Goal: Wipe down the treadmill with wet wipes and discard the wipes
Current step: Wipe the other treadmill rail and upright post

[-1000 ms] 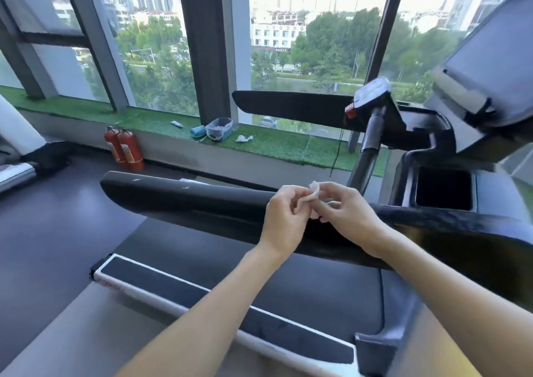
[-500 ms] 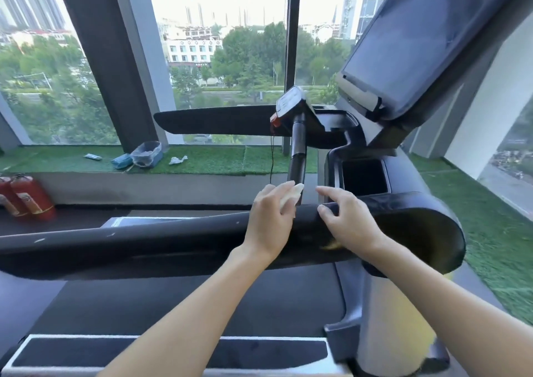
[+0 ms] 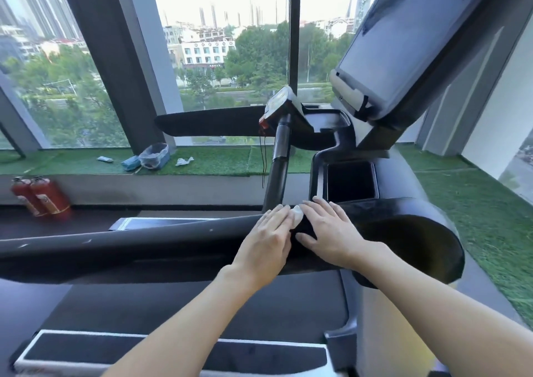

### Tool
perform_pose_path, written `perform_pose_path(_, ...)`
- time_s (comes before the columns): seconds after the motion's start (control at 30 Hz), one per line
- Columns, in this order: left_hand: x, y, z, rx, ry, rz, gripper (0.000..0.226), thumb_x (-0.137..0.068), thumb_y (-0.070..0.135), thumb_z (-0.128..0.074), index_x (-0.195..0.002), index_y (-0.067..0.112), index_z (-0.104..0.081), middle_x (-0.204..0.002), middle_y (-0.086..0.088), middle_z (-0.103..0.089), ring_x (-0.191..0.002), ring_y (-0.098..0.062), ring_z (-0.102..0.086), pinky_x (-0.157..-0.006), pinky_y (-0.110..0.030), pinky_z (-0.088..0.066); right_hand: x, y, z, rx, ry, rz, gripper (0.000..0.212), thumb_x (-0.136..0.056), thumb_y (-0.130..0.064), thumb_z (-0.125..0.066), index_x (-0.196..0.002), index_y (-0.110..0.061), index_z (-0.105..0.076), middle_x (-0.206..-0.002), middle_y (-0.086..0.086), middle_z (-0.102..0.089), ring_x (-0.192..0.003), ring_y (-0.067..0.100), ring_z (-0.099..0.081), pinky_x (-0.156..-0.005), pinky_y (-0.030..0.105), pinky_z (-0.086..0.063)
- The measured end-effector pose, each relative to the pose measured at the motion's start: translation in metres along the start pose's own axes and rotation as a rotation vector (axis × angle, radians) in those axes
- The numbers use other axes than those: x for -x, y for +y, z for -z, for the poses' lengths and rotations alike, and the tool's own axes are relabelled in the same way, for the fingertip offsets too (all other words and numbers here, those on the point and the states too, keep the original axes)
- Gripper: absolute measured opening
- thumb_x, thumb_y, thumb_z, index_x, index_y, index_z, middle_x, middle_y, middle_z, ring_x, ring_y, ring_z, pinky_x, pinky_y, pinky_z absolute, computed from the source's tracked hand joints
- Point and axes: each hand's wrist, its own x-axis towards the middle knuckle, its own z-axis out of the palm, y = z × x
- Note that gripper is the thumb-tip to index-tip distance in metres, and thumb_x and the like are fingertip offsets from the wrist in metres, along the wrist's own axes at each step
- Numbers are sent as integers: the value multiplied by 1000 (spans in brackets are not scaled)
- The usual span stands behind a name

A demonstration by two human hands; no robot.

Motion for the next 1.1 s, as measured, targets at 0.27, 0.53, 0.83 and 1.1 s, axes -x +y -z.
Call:
perform_pose_path(0.27, -9, 7, 0, -19, -28, 124, 58, -95, -5, -42, -151, 9, -36, -155, -7, -38, -147, -19, -27, -123, -35, -18, -6, 14, -8, 22, 32, 63, 71, -93, -55, -53, -152, -26, -25, -160, -9, -24, -151, 16, -3, -118, 38, -4)
perform_pose_path(0.53, -9, -2, 4, 17, 0, 22, 53, -95, -6, -45, -145, 9, -47, -148, -3, -49, -142, -19, -38, -119, -35, -27, -7, 19, -12, -14, 51, 88, 74, -89, -53, -56, -152, -27, -26, -159, -10, -25, -150, 15, -5, -117, 37, -4)
perform_pose_path(0.83, -2, -10, 24, -24, 29, 145, 39, -89, -7, -43, -119, 9, -63, -117, 0, -58, -109, -16, -55, -97, -23, -41, -8, 16, -14, -9, 55, 68, 74, -89, -52, -54, -152, -26, -26, -160, -9, -24, -150, 15, -1, -118, 37, -1)
perform_pose_path(1.1, -16, 11, -5, 34, 60, 94, 29, -98, 3, -51, -125, 5, -63, -126, -6, -57, -121, -22, -53, -105, -35, -43, -7, 16, -14, -11, 61, 65, 68, -88, -49, -52, -149, -29, -28, -158, -13, -26, -150, 14, -3, -117, 37, -3)
